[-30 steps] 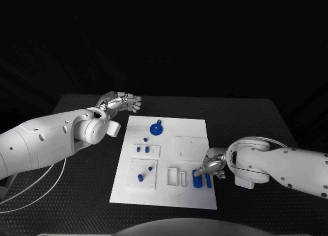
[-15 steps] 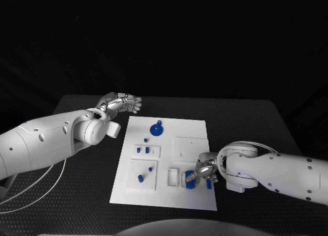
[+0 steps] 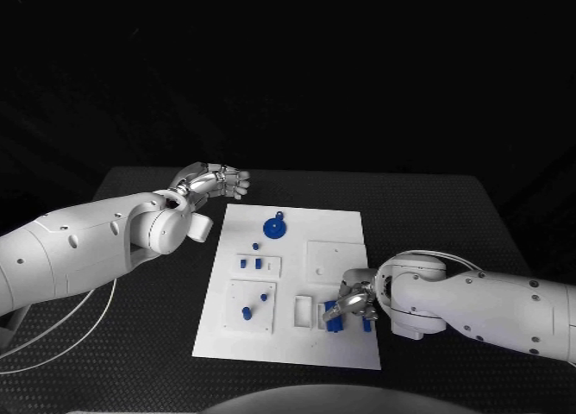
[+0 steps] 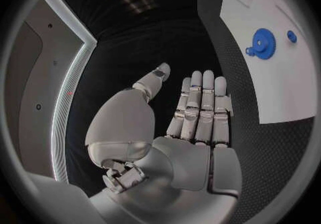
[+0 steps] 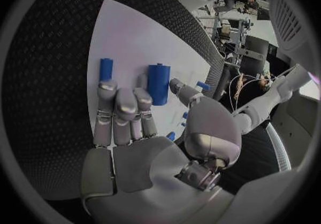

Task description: Assemble the parts on the task board

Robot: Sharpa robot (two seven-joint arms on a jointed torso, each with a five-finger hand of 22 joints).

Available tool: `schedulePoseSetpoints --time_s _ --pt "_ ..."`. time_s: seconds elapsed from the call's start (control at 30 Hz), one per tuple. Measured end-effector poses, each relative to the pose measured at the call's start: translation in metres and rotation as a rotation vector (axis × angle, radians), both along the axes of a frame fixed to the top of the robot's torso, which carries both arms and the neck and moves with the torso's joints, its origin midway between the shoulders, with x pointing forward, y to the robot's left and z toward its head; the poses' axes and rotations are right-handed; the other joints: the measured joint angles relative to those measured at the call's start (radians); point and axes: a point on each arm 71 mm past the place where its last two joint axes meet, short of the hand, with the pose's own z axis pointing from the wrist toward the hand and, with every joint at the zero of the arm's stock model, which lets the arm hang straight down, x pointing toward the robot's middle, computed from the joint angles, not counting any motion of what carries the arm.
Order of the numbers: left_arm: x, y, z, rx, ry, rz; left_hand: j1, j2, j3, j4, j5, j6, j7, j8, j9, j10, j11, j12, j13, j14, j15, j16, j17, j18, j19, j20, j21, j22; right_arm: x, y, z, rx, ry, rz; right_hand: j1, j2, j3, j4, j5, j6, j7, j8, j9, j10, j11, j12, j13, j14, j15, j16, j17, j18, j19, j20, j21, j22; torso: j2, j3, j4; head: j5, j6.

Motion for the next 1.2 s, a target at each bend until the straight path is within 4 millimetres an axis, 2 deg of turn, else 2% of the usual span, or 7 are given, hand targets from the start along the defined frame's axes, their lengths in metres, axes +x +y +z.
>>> schedulePoseSetpoints --time_s 0.3,0.6,0.63,0.67,0.77,1.0,1.2 --pt "0.000 0.000 0.000 0.001 0.004 -0.001 0.000 0.000 0.000 0.000 0.000 0.000 0.000 0.000 -0.001 0.000 0.000 0.000 0.000 0.000 0.000 0.000 0.001 -0.004 0.000 0.000 0.000 0.000 0.000 -0.004 -0.002 0.030 0.021 -0.052 0.056 0.025 0.068 -0.032 0.000 0.010 -0.003 0.004 -0.001 0.015 0.000 0.005 0.008 -0.003 -0.003 0.004 -0.003 0.000 -0.001 0.001 0.000 0.000 0.001 0.0004 0.0006 0.000 0.003" --pt "0.000 0.000 -0.001 0.001 0.007 -0.001 0.000 0.000 0.000 0.000 0.000 0.000 0.000 0.000 -0.002 0.000 0.000 0.000 -0.001 0.000 0.000 0.000 0.002 -0.005 0.000 0.000 0.000 0.001 -0.002 -0.008 -0.002 0.060 0.040 -0.098 0.038 0.051 0.077 -0.083 0.090 0.021 -0.003 -0.010 -0.030 0.020 -0.001 0.004 0.014 -0.003 -0.003 0.004 -0.007 -0.001 -0.002 0.002 0.010 0.000 0.001 0.0003 0.0005 0.005 0.003" --pt "0.000 0.000 -0.001 0.001 0.007 -0.001 0.000 0.000 0.000 0.000 0.000 0.000 0.000 0.000 -0.002 0.000 0.000 0.000 -0.001 0.000 0.000 0.000 0.002 -0.005 0.000 0.000 0.000 0.001 -0.002 -0.009 -0.001 0.063 0.042 -0.102 0.033 0.056 0.075 -0.085 0.100 0.021 -0.003 -0.015 -0.044 0.022 0.000 0.004 0.014 -0.003 -0.003 0.004 -0.008 -0.001 -0.002 0.002 0.010 0.000 0.001 0.0002 0.0003 0.005 0.003" --pt "0.000 0.000 -0.001 0.001 0.007 -0.001 0.000 0.000 0.000 0.000 0.000 0.000 0.000 0.000 -0.002 0.000 0.000 0.000 -0.001 0.000 0.000 0.000 0.002 -0.005 0.000 0.000 0.000 0.001 -0.003 -0.010 0.000 0.065 0.043 -0.104 0.032 0.062 0.087 -0.098 0.105 0.025 -0.003 -0.018 -0.091 0.022 0.000 0.005 0.014 -0.003 -0.003 0.004 -0.009 -0.001 -0.002 0.002 0.010 0.000 0.001 0.0001 0.0001 0.005 0.004" --pt "0.000 0.001 -0.001 0.002 0.008 -0.001 0.000 0.000 0.000 0.000 0.000 0.000 0.000 0.000 -0.002 0.000 0.000 0.000 -0.001 0.000 0.000 -0.004 0.002 -0.006 0.000 0.000 0.000 0.001 0.000 -0.014 0.007 0.072 0.040 -0.117 0.044 0.080 0.093 -0.113 0.109 0.028 -0.003 -0.019 -0.113 0.022 0.000 0.005 0.015 -0.006 -0.003 0.004 -0.009 -0.001 -0.005 0.005 0.010 0.000 0.001 0.0000 -0.0004 0.007 0.004" --pt "0.000 0.001 -0.001 0.003 0.009 0.001 0.000 0.000 0.000 0.000 0.000 0.000 0.000 0.000 -0.002 0.000 0.000 0.000 -0.001 0.000 0.000 -0.004 0.003 -0.007 0.000 0.000 0.000 0.002 0.013 -0.015 0.035 0.103 0.013 -0.146 0.040 0.083 0.093 -0.121 0.115 0.032 -0.006 -0.014 -0.113 0.027 -0.005 0.005 0.016 -0.003 -0.006 0.004 -0.010 -0.001 -0.005 0.005 0.010 0.000 0.001 -0.0007 -0.0018 0.009 0.005" --pt "0.000 0.000 -0.001 0.002 0.010 -0.003 0.000 0.000 0.000 0.000 0.000 -0.001 0.001 0.000 -0.002 0.000 0.000 0.000 -0.001 0.000 0.000 -0.004 0.004 -0.008 0.000 0.000 0.000 0.002 0.014 -0.003 0.037 0.125 0.033 -0.145 0.034 0.089 0.093 -0.121 0.115 0.037 -0.007 -0.014 -0.112 0.027 -0.005 0.005 0.016 -0.003 -0.006 0.004 -0.011 -0.001 -0.005 0.005 0.014 0.000 0.000 -0.0008 -0.0007 0.007 0.006"
